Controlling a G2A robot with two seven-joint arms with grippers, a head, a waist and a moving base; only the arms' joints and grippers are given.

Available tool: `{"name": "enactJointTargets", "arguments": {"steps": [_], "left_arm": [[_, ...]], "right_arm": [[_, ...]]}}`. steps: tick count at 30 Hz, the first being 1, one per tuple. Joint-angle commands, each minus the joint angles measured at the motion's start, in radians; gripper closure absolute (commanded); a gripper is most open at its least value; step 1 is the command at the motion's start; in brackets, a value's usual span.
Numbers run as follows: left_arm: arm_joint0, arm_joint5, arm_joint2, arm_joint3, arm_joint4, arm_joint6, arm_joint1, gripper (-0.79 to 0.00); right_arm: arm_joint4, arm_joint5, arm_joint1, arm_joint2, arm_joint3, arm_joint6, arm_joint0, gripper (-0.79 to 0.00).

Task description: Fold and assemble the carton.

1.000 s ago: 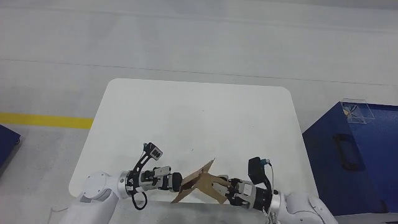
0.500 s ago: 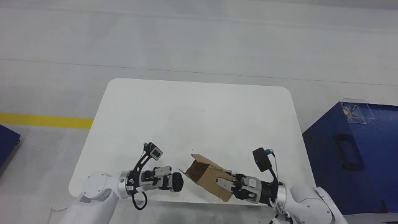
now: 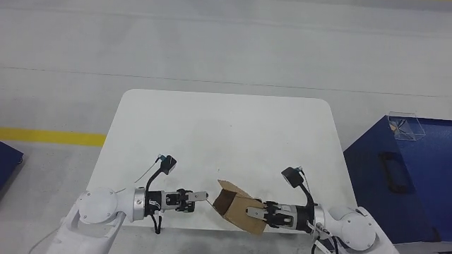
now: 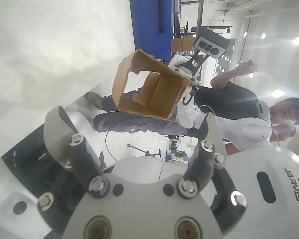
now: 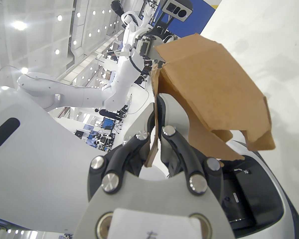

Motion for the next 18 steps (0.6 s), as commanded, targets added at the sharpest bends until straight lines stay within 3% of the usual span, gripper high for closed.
{"name": "enactJointTargets", "arguments": {"steps": [1,3,6,13,18], "left_arm": [[0.0,0.0,0.0,0.0,0.0,0.0,0.0,-0.785],[-0.004,0.033,0.006,0.009,0.015,0.01,0.001,-0.785],[-0.02,0.065,0.01,-0.034,0.173,0.05,0.01,-0.785],[-0.045,0.115,0.033,-0.126,0.393,-0.056,0.033,-0.785],[-0.04,0.105,0.051,-0.163,0.427,-0.086,0.041,-0.733]], "right_arm": [[0.0,0.0,0.0,0.0,0.0,0.0,0.0,0.0],[-0.011,0.009,-0.001,-0.013,-0.007,-0.014,-0.003,0.0],[-0.033,0.004,-0.001,-0.036,-0.011,-0.003,0.001,0.0],[0.001,0.006,0.0,-0.071,0.009,0.024,0.025,0.0],[0.024,0.014,0.001,-0.086,0.019,0.034,0.042,0.0]]}}
